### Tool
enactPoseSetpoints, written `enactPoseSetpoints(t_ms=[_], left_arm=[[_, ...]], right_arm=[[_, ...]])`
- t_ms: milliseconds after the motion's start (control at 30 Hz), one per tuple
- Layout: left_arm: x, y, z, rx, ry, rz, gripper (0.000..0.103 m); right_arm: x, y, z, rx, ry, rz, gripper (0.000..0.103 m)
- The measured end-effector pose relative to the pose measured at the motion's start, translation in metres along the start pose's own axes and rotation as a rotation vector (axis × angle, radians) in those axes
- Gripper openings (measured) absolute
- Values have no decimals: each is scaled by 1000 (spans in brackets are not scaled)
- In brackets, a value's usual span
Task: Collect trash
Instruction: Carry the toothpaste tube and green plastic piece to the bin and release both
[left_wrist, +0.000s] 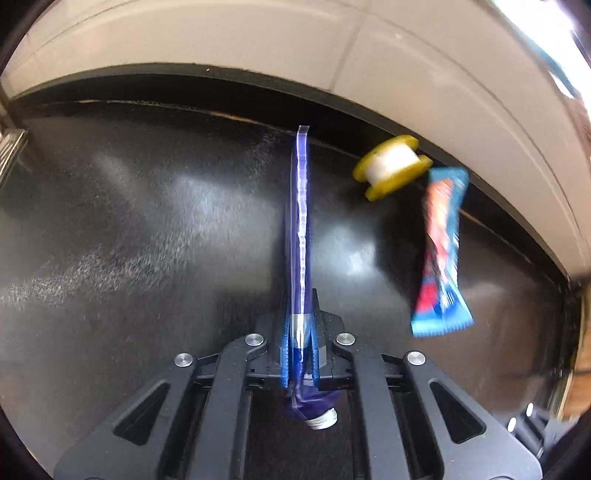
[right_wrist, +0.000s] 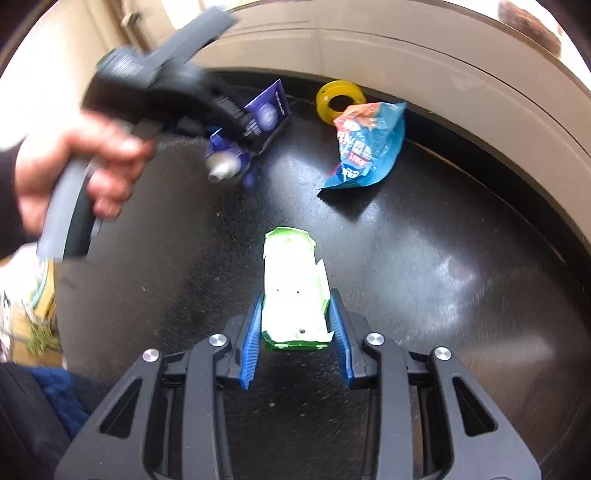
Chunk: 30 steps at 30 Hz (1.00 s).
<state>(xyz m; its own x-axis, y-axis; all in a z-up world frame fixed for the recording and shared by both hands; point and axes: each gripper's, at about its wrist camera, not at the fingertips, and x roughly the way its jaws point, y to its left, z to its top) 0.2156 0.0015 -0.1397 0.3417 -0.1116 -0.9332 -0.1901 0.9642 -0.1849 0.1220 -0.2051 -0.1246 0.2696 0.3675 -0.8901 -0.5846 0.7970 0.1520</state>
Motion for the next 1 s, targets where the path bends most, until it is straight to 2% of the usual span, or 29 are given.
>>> enactPoseSetpoints(t_ms=[233, 500, 633, 1000], left_arm=[[-59, 0, -56, 119, -46, 6, 7], [-116, 14, -116, 203, -79, 34, 7], [-124, 26, -144, 212, -103, 46, 7], [-133, 37, -177, 236, -127, 62, 8]], right_arm=[[-27, 11, 8, 57, -48, -53, 34], [-64, 49, 0, 56, -86, -101, 34], [-74, 68, -11, 75, -92, -110, 34], [-85, 104, -24, 66, -102, -113, 34]])
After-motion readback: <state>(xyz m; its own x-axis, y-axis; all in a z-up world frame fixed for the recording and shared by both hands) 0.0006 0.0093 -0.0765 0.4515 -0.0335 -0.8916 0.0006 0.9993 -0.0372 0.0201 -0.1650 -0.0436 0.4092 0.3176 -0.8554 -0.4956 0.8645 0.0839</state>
